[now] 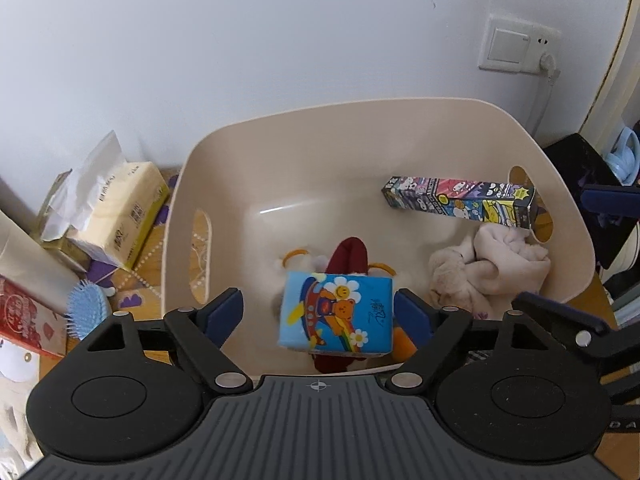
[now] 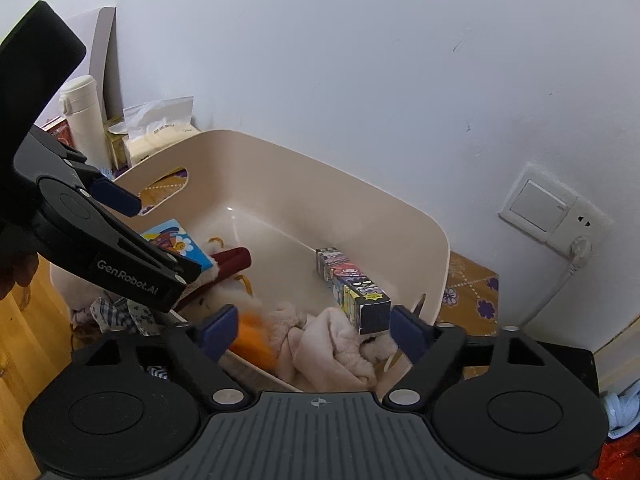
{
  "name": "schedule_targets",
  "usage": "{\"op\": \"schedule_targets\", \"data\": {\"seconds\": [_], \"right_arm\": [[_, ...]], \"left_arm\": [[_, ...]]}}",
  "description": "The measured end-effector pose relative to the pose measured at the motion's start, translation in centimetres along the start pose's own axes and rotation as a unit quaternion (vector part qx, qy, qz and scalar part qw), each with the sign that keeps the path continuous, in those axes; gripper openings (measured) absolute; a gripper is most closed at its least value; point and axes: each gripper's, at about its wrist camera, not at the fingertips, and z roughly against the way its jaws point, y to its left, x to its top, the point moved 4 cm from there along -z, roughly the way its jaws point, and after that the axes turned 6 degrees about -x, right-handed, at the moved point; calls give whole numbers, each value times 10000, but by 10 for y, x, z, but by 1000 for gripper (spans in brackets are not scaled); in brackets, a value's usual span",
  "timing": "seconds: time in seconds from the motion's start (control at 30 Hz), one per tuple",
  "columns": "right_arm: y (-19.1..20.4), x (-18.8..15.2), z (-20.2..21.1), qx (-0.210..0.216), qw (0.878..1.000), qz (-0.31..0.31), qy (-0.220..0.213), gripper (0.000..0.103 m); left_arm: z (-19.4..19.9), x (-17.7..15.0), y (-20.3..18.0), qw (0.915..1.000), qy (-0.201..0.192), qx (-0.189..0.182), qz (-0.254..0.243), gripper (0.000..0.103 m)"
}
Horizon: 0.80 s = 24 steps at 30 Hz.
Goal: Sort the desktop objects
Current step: 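Carry both items to the bin and open both tools to drop them, then withdraw both tools from the bin toward the cloths on the table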
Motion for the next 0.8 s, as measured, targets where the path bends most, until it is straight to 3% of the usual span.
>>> {"op": "schedule_targets", "data": {"seconds": [0.43, 0.8], "right_arm": [[6, -8, 32, -251, 9988, -403, -154, 98], [11, -35, 48, -469, 9968, -651, 39, 103]], "left_arm": [[33, -17, 13, 9995, -219, 17, -214, 84], [53, -41, 41, 9991, -251, 74, -329, 84]]}}
